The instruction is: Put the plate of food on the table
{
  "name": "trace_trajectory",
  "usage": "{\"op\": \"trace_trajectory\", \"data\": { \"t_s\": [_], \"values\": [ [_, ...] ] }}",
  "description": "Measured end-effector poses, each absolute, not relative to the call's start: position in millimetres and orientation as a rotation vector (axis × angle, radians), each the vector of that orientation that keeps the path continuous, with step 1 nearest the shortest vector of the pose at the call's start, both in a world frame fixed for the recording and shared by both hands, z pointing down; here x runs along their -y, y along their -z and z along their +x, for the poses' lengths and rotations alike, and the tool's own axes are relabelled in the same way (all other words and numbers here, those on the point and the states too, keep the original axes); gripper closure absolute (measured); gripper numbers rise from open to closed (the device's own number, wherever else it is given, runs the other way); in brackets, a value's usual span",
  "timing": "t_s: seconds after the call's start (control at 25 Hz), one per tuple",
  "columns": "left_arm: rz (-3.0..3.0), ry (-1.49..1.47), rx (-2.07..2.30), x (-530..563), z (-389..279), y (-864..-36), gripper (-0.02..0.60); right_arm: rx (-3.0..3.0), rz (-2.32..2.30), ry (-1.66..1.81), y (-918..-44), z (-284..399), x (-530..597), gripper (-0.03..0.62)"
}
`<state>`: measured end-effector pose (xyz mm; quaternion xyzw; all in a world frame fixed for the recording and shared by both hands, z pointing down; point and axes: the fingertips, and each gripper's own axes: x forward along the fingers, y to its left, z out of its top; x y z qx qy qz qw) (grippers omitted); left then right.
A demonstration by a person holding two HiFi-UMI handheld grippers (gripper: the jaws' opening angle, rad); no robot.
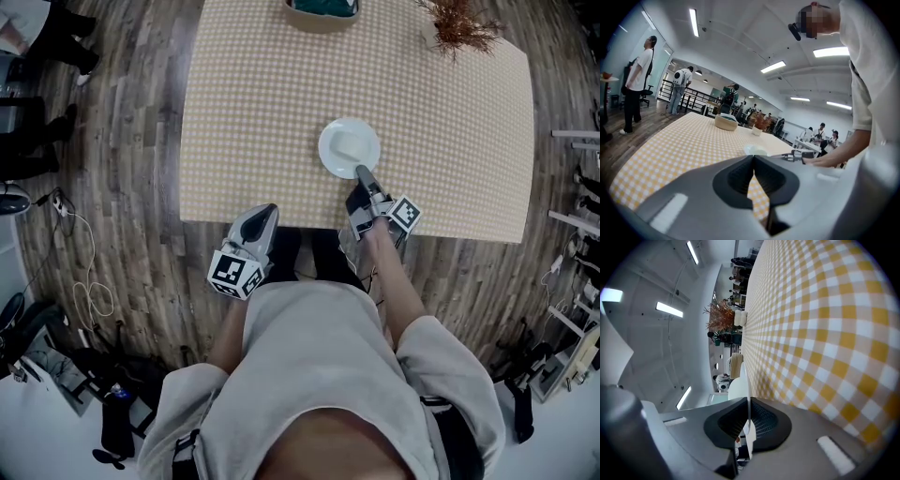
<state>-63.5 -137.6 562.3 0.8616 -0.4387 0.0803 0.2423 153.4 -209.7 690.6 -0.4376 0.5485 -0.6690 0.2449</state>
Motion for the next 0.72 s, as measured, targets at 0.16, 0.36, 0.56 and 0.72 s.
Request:
{"op": "trace_trajectory", "data": {
  "t_s": [0.16,0.36,0.56,0.72],
  "values": [
    [2.336,-0.213,1.225,136,-71,-565,0.571,-1.508,-1.173,1.831,-691,139,241,0.583],
    [2.311,-0.204,1.258,133,-79,-562,0.572,-1.541,-1.112,1.824,-690,123,283,0.583],
    [2.3,-0.196,1.254,130,-77,-561,0.572,-1.559,-1.08,1.816,-684,111,317,0.582],
    [2.299,-0.192,1.234,130,-75,-562,0.572,-1.551,-1.07,1.817,-686,102,343,0.582]
  ]
}}
